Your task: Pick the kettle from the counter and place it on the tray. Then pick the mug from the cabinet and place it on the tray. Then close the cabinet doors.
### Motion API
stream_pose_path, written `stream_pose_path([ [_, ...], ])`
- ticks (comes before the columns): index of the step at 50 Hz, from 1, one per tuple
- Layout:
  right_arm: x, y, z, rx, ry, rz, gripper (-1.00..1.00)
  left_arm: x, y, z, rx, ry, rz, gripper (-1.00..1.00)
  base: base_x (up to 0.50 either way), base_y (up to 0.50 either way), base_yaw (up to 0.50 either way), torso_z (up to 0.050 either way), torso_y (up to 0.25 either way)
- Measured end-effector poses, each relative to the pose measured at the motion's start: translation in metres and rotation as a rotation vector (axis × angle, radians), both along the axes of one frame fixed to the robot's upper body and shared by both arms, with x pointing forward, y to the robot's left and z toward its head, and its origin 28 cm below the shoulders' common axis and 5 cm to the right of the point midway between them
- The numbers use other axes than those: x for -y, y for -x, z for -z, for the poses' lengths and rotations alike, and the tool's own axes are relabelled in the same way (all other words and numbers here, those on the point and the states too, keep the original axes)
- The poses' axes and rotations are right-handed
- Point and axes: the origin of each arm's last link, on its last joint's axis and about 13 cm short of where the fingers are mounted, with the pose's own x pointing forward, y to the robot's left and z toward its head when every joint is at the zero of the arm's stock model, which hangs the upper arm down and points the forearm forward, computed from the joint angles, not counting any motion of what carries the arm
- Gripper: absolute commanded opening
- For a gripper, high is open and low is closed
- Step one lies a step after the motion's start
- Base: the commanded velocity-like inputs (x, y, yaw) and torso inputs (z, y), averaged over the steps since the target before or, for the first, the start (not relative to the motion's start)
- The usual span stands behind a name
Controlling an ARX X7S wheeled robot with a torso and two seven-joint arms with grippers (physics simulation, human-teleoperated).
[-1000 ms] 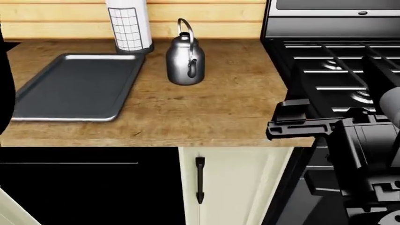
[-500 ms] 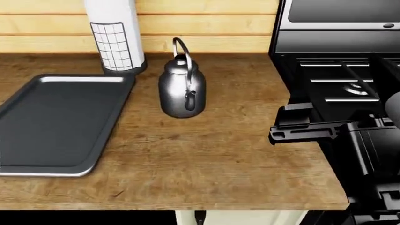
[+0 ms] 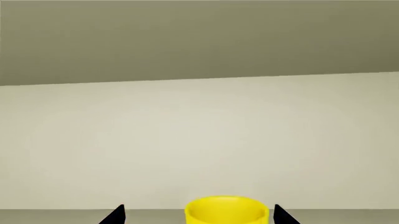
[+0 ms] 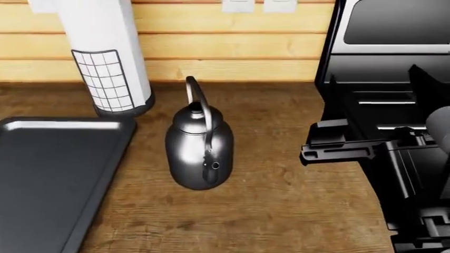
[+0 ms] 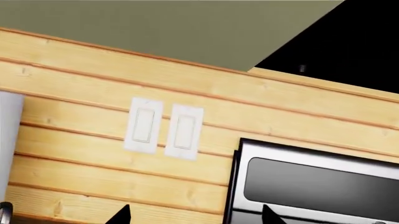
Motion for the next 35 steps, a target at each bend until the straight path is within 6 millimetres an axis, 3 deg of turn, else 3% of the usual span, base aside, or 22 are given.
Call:
stream_pose_path([
  [3, 0.000, 0.000, 0.001, -0.002, -0.001, 0.000, 1.00, 0.001, -0.001, 0.001, -0.005, 0.001, 0.007, 1.00, 0.50, 0.00, 0.00, 0.000, 0.000],
  [22, 0.000, -0.004, 0.009, -0.006, -0.012, 0.002, 1.00, 0.006, -0.024, 0.028, -0.122, 0.038, 0.047, 1.00, 0.00, 0.00, 0.00, 0.000, 0.001],
  [23, 0.000, -0.004, 0.009, -0.008, -0.013, 0.001, 1.00, 0.006, -0.024, 0.028, -0.120, 0.040, 0.046, -1.00, 0.00, 0.00, 0.00, 0.000, 0.000],
  [35, -0.001, -0.007, 0.016, -0.024, -0.018, -0.003, 1.00, 0.006, -0.024, 0.031, -0.092, 0.052, 0.042, -1.00, 0.00, 0.00, 0.00, 0.000, 0.000],
])
